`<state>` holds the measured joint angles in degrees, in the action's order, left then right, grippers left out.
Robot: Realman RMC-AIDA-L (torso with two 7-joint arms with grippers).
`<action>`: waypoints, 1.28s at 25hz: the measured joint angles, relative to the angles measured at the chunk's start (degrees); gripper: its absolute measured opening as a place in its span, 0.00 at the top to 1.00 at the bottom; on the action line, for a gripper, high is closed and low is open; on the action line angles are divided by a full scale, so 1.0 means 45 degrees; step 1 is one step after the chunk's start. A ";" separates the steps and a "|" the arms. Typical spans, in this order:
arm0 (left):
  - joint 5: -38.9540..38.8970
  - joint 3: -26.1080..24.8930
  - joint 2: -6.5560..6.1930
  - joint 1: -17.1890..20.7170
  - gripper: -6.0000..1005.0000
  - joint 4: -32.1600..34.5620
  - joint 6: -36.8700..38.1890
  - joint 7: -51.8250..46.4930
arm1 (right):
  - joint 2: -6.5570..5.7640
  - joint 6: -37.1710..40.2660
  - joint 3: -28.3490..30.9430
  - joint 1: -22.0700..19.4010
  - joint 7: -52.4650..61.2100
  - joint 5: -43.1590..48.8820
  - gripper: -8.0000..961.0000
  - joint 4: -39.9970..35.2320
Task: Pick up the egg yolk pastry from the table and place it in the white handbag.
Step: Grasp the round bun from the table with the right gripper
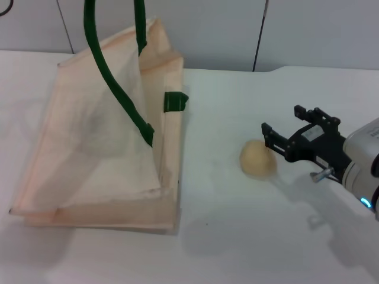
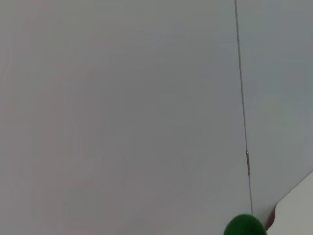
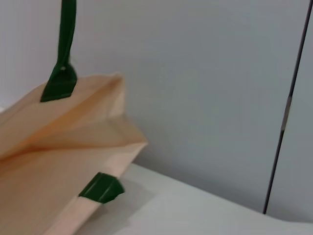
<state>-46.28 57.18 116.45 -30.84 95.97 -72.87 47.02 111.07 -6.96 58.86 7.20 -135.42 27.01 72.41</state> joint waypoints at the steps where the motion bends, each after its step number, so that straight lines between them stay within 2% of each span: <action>1: -0.0007 -0.0020 0.0001 0.0002 0.87 0.0001 0.0000 0.0000 | -0.0010 -0.0002 -0.0076 0.0020 0.0056 0.0012 0.18 -0.0047; 9: -0.0015 -0.0054 -0.0002 0.0000 0.87 0.0186 0.0002 0.0000 | -0.0168 -0.0101 -0.0888 0.0346 0.0690 -0.0008 0.18 -0.0053; 14: 0.0114 -0.0071 -0.0012 0.0008 0.87 0.0194 0.0003 0.0000 | -0.0402 -0.0271 -0.1187 0.0348 0.1116 0.0012 0.18 0.0216; 19: 0.0124 -0.0082 -0.0038 -0.0034 0.87 0.0197 0.0002 0.0000 | -0.0434 -0.0272 -0.1126 0.0447 0.1146 0.0009 0.18 -0.0291; 25: 0.0107 -0.0090 -0.0033 -0.0050 0.87 0.0197 -0.0003 0.0000 | -0.0440 -0.0406 -0.1185 0.1229 0.1858 -0.0046 0.17 -0.1449; 32: 0.0123 -0.0090 -0.0030 -0.0040 0.87 0.0329 -0.0036 0.0001 | -0.0553 -0.0925 -0.1300 0.1520 0.2261 -0.0008 0.13 -0.1584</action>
<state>-45.72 56.77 116.31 -31.02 97.45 -73.03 47.02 108.58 -11.12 53.01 14.04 -125.25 26.97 65.28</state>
